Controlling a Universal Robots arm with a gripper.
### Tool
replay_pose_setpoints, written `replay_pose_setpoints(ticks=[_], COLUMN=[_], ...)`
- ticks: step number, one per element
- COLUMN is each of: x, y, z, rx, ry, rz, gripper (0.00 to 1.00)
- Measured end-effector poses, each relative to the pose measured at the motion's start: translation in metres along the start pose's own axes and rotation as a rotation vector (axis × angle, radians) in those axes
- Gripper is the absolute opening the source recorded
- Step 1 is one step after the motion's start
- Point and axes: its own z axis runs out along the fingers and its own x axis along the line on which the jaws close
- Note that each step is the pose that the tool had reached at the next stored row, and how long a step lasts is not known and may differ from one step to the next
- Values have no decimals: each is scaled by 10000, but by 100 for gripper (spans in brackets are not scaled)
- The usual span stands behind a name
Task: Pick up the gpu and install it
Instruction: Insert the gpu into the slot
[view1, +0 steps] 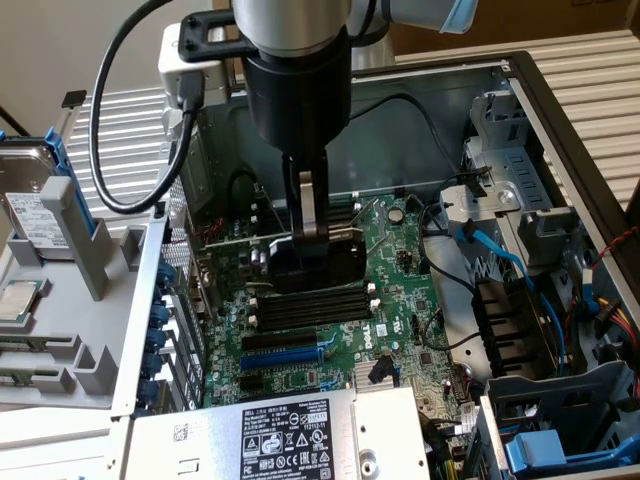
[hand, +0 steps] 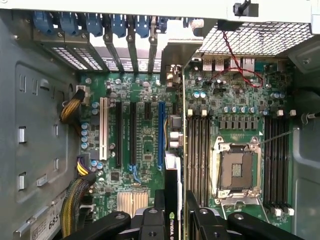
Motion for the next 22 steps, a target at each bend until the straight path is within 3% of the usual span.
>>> replay_pose_setpoints(ticks=[22], x=[11], y=[39], z=[102], rx=[-35], ry=[-13], rz=[3], gripper=[26])
